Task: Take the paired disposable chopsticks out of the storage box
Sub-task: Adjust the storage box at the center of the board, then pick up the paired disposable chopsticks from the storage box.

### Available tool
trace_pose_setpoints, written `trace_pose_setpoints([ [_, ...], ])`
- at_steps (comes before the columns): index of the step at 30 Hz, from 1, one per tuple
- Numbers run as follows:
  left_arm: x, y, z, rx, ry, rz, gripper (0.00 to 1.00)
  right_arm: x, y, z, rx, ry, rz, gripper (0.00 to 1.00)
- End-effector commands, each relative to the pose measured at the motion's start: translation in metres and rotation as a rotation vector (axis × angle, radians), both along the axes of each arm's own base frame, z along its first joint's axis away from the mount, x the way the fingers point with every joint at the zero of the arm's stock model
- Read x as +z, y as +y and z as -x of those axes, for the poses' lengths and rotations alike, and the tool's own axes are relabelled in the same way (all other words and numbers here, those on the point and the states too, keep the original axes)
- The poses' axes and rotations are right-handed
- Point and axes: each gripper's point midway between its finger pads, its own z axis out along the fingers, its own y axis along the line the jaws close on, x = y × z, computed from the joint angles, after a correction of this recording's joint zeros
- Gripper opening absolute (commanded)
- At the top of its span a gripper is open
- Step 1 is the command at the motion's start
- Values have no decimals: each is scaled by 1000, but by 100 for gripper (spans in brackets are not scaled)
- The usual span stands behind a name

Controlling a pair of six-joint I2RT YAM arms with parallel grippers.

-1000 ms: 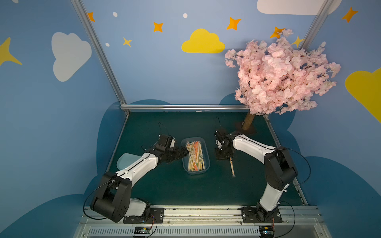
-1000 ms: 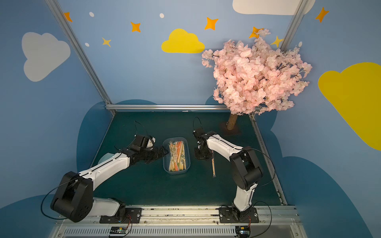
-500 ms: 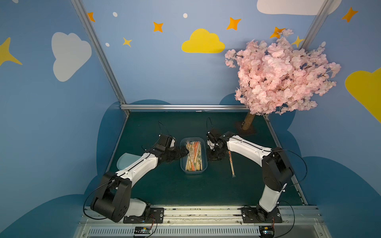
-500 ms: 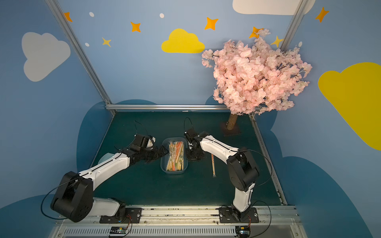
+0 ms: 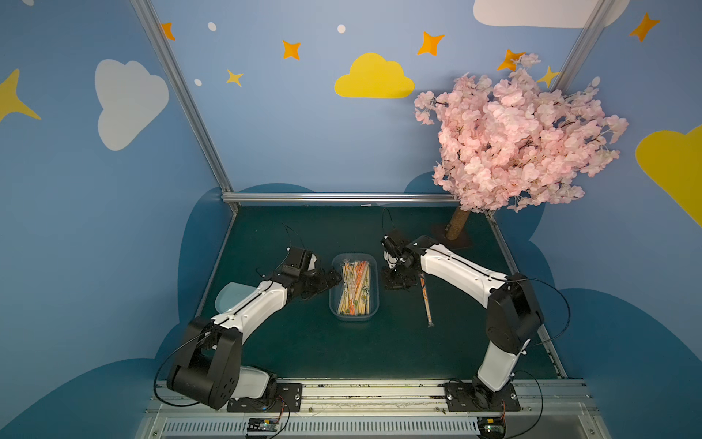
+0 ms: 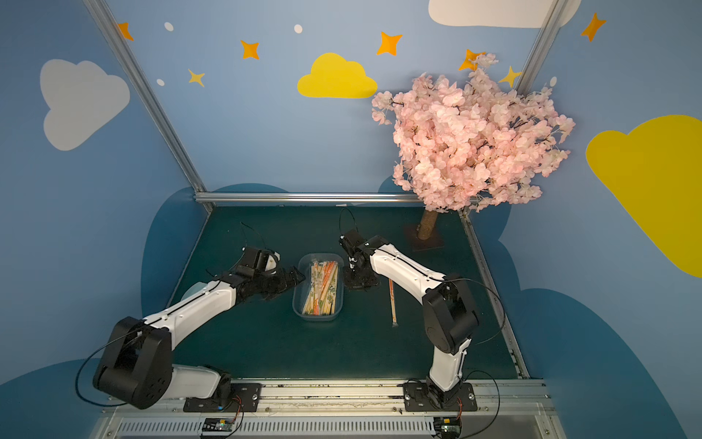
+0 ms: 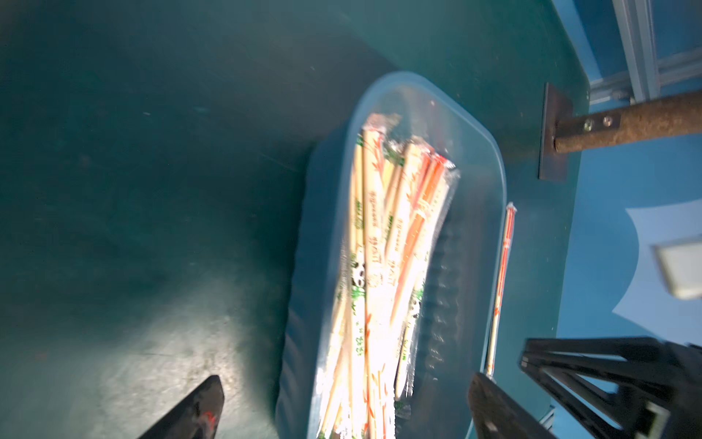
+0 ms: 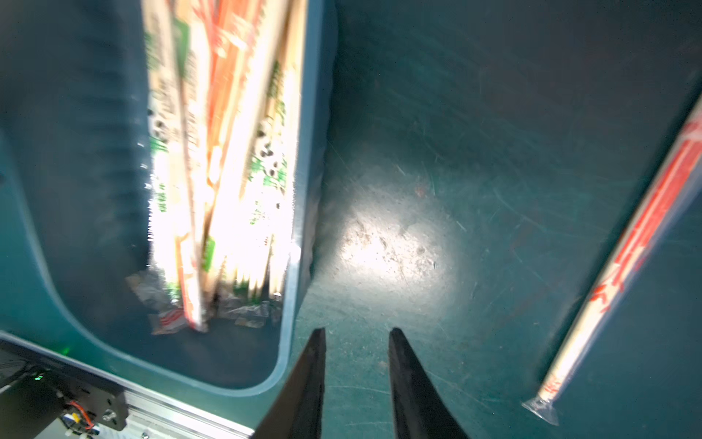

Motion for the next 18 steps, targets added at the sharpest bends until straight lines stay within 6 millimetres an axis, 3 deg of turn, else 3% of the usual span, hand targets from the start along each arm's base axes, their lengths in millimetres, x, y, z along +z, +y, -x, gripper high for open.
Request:
trace_pose_setpoints([
  [1,-1,13,-1,39,29,-8,100,34,16,-2,50,-50,-61,31],
  [5,0,23,-6,66,46,-15,100,39,49,-5,98,-34,-116,31],
  [10,3,27,-12,76,52,7,100,27,87,-1,163,4,-134,31],
  [18,4,28,-16,73,51,17,100,-6,111,11,219,61,-89,31],
])
